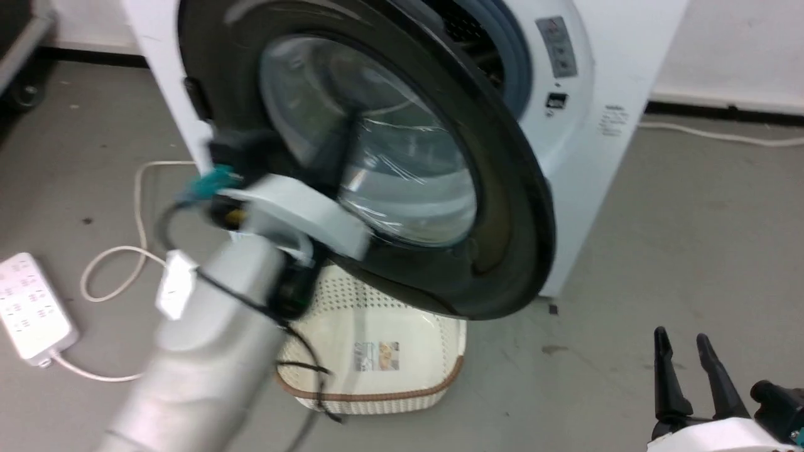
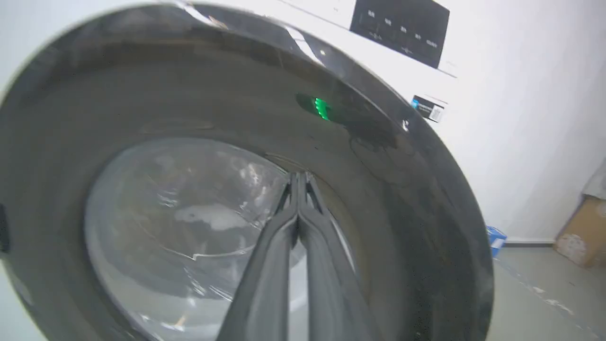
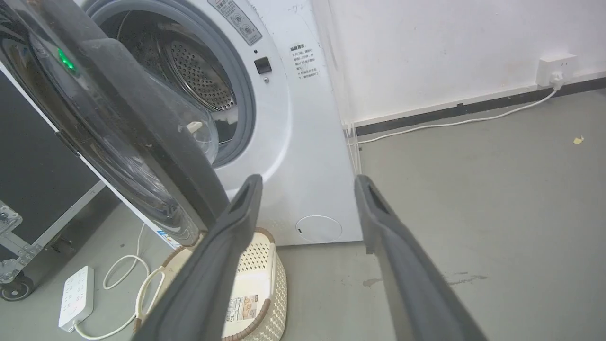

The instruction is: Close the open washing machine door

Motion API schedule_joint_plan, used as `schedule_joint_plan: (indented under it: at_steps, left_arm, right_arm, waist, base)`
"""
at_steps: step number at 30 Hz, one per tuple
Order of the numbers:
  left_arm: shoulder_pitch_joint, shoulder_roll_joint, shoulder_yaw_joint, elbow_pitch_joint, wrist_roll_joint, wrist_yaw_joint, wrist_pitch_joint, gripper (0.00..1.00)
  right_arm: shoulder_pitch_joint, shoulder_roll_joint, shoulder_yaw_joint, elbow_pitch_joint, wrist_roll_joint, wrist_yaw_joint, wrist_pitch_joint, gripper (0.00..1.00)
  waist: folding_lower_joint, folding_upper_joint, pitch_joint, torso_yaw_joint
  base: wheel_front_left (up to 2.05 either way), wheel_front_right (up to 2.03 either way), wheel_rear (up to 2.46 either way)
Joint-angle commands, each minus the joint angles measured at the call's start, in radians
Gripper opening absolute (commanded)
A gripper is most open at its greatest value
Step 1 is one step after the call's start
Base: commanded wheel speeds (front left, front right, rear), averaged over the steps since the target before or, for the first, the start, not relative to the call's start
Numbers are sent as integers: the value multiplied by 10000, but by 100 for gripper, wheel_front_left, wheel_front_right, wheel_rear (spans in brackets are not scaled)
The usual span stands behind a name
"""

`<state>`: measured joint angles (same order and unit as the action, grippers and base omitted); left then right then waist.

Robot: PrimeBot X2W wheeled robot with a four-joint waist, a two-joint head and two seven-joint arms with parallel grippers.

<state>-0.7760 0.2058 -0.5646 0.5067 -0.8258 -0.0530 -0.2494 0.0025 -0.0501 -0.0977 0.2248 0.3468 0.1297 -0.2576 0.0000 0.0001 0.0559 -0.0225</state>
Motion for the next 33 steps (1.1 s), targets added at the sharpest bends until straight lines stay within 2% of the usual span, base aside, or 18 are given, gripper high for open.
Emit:
schedule_joint_plan:
  at_steps: [1,3,6,9,12,17,23,24,25,33]
  left_arm:
    - [88,125,98,-88,164,94,-65,0]
    - [359,504,699,-643,860,554,-111,0]
    - [1154,1176,1134,-1638,2507,1185,-118,0]
    - [2217,1650,1407,-2135,3276,1668,-121,0]
    - [3270,1969,1753,-2435,3342,1935,-122,0]
    - [4855,2283,1974,-2630,2830,1925,-61,0]
    - [6122,2188,2169,-2827,2239,1996,-48,0]
    - [6267,2143,2203,-2854,2168,2020,-53,31]
    - [6384,2104,2248,-2889,2121,2051,-61,100]
    - [6847,1796,2575,-3305,2220,2204,-112,100]
  right_arm:
    - [107,-1,21,6,51,10,-41,100]
    - [155,-1,73,20,73,10,-41,100]
    - [234,-1,143,40,116,10,-41,100]
    - [302,-1,254,73,156,10,-41,100]
    - [366,-1,323,75,194,10,-41,100]
    - [493,-1,397,74,261,10,-41,100]
    - [659,-1,455,97,269,10,-41,100]
    - [672,-1,479,105,272,10,-41,100]
    - [681,-1,498,115,276,10,-41,100]
    - [691,-1,589,154,272,10,-41,100]
  waist:
    - [0,-1,-209,218]
    - [0,-1,-318,345]
    - [0,-1,-460,498]
    - [0,-1,-572,564]
    - [0,-1,-619,607]
    - [0,-1,-686,739]
    - [0,-1,-767,938]
    - [0,-1,-774,956]
    - [0,-1,-782,973]
    - [0,-1,-830,1047]
  base:
    - [0,0,0]
    - [0,0,0]
    - [0,0,0]
    - [0,0,0]
    - [0,0,0]
    - [0,0,0]
    - [0,0,0]
    - [0,0,0]
    - [0,0,0]
    - [0,0,0]
